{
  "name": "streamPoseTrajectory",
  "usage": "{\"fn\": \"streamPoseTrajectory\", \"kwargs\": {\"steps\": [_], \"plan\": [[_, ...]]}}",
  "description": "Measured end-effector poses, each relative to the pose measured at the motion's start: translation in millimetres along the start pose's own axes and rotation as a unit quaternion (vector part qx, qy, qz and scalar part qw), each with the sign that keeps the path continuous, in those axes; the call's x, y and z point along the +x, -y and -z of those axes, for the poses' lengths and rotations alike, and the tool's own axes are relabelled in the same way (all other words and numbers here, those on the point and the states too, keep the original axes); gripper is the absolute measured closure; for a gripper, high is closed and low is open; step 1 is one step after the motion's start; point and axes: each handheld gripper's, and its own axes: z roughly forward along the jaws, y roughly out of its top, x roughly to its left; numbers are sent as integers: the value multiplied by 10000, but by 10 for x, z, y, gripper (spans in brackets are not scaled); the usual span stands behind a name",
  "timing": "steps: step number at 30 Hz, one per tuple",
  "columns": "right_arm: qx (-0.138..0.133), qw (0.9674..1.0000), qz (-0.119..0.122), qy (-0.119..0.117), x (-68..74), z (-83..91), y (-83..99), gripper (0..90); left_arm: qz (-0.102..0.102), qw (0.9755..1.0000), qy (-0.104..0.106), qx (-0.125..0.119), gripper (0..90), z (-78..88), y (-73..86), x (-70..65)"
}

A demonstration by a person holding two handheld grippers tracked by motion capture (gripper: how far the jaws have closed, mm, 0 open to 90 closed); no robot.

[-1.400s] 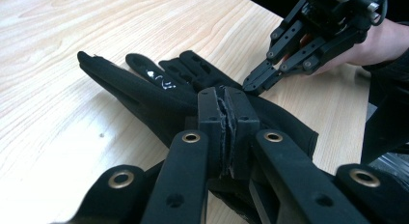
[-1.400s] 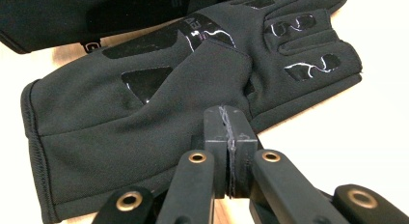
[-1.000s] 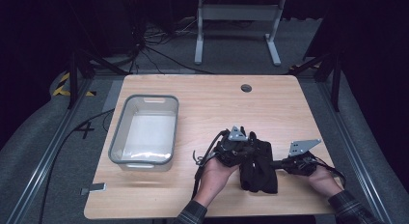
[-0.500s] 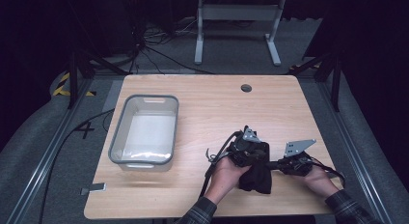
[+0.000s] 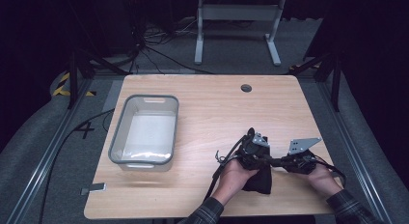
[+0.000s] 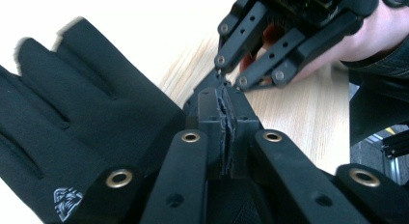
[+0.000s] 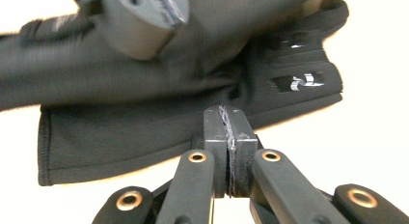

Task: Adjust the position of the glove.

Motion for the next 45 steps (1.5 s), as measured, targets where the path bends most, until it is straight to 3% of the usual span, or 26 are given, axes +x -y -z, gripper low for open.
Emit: {"fn": "streamPoseTrajectory", "kwargs": {"steps": [9,13,18,23,28,34,45], "plan": [[-217,9996,-46,190,-41,159,-9,900,8,9998,-205,-43,898,216,21,48],[-454,9989,-109,62,-41,210,-61,900,85,9991,-403,30,898,313,120,111],[-473,9988,18,-87,18,123,-163,900,221,9980,-512,299,898,308,271,179],[-344,9992,94,-206,46,-8,-217,900,353,9969,-465,521,898,162,377,217],[90,9996,221,-133,50,-164,-186,900,284,9955,-518,735,898,11,411,216],[110,9995,248,-155,58,-175,-170,900,282,9950,-558,779,898,0,407,233],[77,9984,365,-419,158,-265,-223,900,249,9922,-879,846,899,72,379,359]]}}
